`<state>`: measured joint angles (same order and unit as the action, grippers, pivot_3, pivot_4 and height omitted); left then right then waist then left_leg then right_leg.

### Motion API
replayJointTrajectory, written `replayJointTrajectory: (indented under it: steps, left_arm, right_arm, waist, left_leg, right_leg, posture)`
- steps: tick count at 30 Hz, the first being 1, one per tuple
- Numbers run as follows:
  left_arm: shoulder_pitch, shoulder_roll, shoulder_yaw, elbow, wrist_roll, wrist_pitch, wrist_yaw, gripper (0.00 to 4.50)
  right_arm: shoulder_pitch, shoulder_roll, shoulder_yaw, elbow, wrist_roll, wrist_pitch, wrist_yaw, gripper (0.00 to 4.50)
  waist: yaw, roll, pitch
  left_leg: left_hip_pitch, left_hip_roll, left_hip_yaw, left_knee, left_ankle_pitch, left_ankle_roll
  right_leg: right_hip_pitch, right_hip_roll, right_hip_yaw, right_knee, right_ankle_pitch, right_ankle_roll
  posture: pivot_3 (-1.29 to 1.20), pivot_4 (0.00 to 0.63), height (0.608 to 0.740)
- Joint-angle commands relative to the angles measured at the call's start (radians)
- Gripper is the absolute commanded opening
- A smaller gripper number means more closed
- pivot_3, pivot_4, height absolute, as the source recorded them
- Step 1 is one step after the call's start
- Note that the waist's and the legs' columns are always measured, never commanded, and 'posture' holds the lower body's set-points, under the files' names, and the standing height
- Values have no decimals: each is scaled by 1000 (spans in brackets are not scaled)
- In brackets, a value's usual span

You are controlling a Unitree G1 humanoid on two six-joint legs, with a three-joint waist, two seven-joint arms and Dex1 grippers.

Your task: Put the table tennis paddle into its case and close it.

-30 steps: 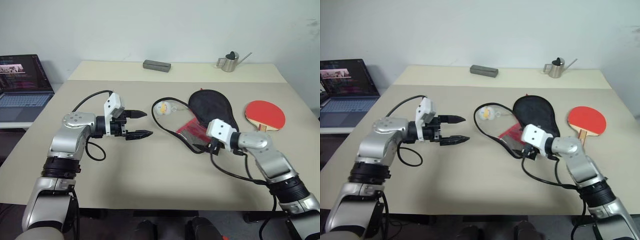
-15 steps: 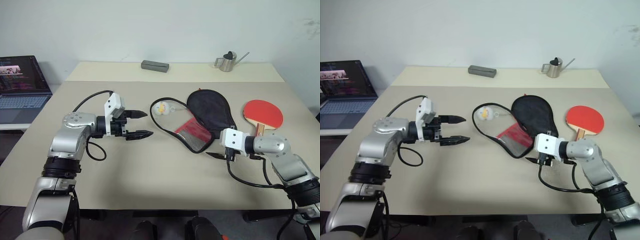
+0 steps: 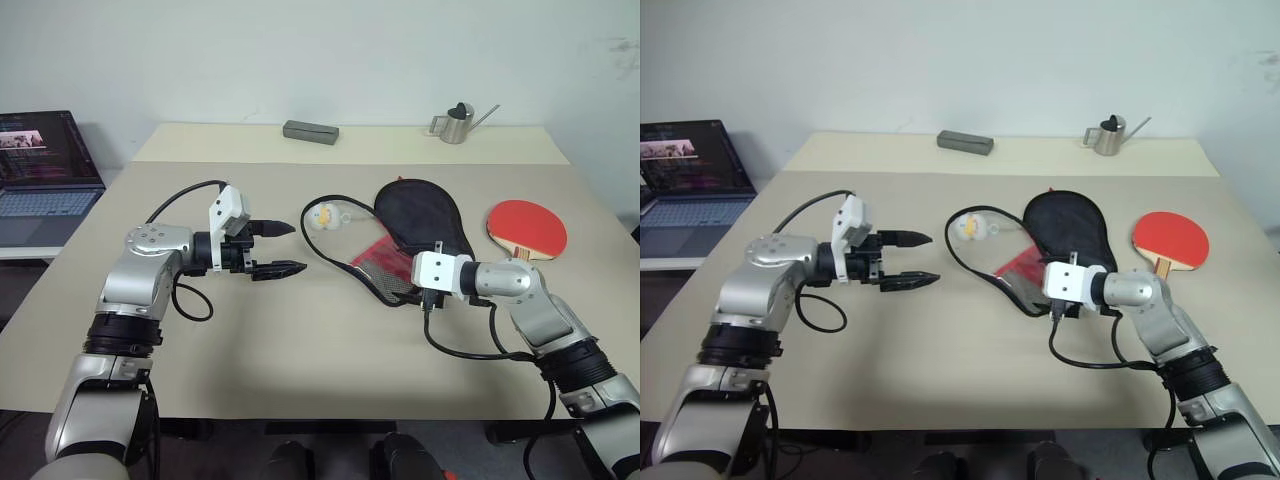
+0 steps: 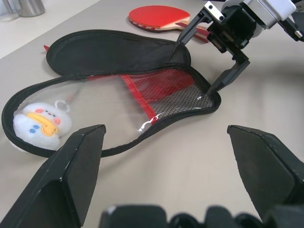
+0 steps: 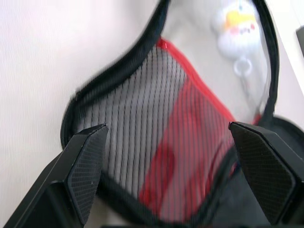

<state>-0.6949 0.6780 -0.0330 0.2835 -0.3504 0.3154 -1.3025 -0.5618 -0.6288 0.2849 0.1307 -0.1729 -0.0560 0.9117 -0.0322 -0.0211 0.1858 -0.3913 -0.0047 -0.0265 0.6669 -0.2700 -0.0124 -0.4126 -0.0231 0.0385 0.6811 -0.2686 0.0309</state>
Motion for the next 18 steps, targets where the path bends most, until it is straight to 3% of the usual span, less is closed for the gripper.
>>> replayJointTrajectory:
  steps: [1,5,8,18]
  left_arm:
    - [-10,15,19,-28,-6,-12,-4,4500]
    - [-3,17,20,-33,-8,-11,-4,4500]
    - [-5,16,17,-29,-6,-13,-5,4500]
    - [-22,7,11,-12,-2,-19,-9,4500]
  right_arm:
    - [-6,-20,-49,-35,51,-9,21,4436]
    - [40,-49,-103,-137,212,66,137,4436]
    - [70,-86,-100,-159,228,76,181,4436]
    - [34,-114,-30,-4,-12,-128,51,4436]
  waist:
    - [0,0,0]
    - [1,0,0]
    - [1,0,0]
    - [-1,0,0]
  left_leg:
    - [0,0,0,0,0,0]
    - [0,0,0,0,0,0]
    - [0,0,-1,0,0,0]
    - [1,0,1,0,0,0]
  right_leg:
    - [0,0,0,0,0,0]
    - [0,0,0,0,0,0]
    - [0,0,0,0,0,0]
    - [0,0,0,0,0,0]
  posture:
    - [0,150,740]
    - [0,150,740]
    - [0,150,740]
    - [0,150,740]
